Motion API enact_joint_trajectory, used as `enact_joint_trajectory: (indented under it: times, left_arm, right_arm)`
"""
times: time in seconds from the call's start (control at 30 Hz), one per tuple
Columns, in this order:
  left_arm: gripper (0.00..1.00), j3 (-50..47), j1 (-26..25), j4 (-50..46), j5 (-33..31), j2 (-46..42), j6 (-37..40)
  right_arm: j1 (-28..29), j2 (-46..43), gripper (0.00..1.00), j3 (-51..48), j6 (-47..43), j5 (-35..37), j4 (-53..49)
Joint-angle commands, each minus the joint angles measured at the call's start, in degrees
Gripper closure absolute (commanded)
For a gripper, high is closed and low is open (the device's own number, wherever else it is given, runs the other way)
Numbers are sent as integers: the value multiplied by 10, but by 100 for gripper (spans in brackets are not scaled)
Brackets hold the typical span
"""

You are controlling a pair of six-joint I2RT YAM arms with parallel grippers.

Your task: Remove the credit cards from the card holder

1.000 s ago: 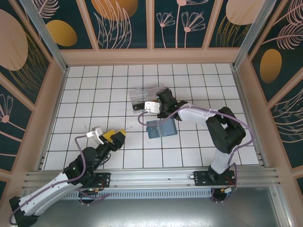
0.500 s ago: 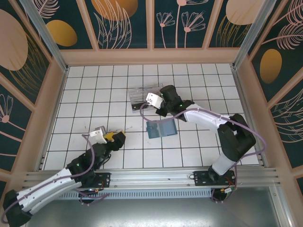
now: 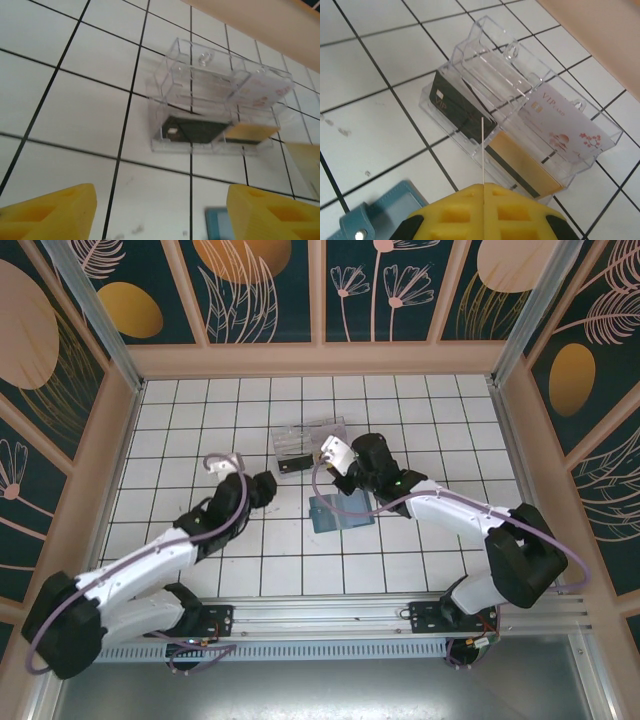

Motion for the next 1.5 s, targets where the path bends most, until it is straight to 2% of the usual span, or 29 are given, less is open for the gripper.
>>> enact_joint_trajectory:
  times: [0.0, 0.13, 0.23, 0.6, 0.67, 0.83, 0.9, 1.47]
  left_arm:
    - [36, 62, 33, 5, 63, 67, 51]
    - [44, 129, 62, -1, 95, 163, 74]
    - [45, 169, 76, -2, 114, 224, 85]
    - [52, 263, 100, -37, 102, 361, 106]
    - [57, 266, 105, -39, 101, 374, 108]
    - [58, 278, 109, -47, 102, 401, 116]
    - [62, 277, 109, -49, 102, 403, 120]
    - [60, 250, 134, -74, 34, 376, 155]
  right_arm:
    - [3, -15, 100, 10, 54, 7, 27]
    - [5, -34, 100, -4, 86, 26, 31]
    - [5, -63, 100, -37, 97, 26, 59]
    - [4, -80, 100, -41, 114, 14, 63]
    - [5, -82, 100, -43, 117, 9, 66]
    - [5, -78, 100, -43, 122, 1, 67]
    - [5, -78, 100, -43, 123, 3, 67]
    - [6, -74, 100, -38, 127, -8, 62]
